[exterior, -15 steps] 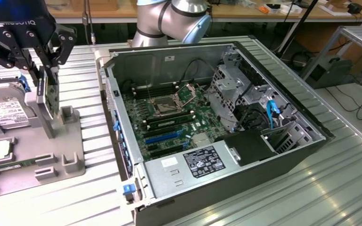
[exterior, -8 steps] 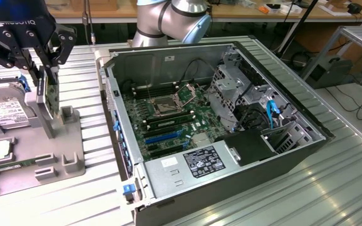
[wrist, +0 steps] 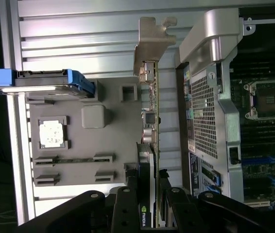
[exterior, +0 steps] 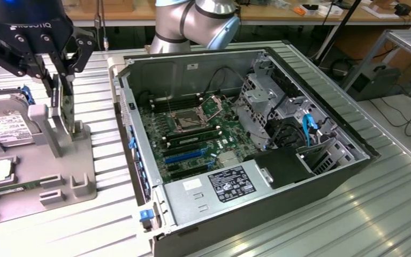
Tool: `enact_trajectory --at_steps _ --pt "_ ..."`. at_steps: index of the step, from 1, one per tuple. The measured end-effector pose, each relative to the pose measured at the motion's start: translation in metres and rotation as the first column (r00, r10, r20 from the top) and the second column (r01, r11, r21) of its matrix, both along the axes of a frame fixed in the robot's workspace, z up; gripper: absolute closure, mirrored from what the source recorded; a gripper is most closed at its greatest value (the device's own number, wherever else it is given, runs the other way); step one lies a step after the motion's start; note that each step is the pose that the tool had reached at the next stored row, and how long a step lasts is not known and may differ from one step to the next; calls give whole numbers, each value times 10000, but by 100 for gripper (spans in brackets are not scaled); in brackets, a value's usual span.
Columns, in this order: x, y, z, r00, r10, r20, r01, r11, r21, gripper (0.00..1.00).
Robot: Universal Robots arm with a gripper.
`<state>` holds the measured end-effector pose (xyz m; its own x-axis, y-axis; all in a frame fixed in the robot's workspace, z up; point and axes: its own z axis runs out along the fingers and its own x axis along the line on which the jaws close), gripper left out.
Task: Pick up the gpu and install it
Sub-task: 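Pick up the gpu and move the gpu toward the slot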
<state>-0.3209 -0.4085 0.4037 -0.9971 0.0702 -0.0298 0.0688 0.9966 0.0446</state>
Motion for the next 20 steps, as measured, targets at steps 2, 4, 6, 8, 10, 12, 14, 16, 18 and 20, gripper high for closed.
enact_trajectory --at_steps 2,4,6,8,10,12,14,16,18,20 --pt "60 0 0 10000 0 0 0 10000 0 73" --pt "71 0 0 10000 0 0 0 10000 0 73" --pt "83 0 0 10000 0 0 0 10000 -1 73" --pt "92 0 7 10000 0 -3 0 10000 -2 73" --pt "106 0 50 10000 0 -3 0 10000 0 73" --pt "135 0 60 10000 1 -4 -1 10000 1 73" --pt "174 0 61 10000 0 -4 0 10000 0 73" --pt "224 0 60 10000 0 -4 0 10000 0 73" --pt "257 0 61 10000 0 -4 0 10000 0 73" --pt "296 0 61 10000 0 -4 0 10000 0 73"
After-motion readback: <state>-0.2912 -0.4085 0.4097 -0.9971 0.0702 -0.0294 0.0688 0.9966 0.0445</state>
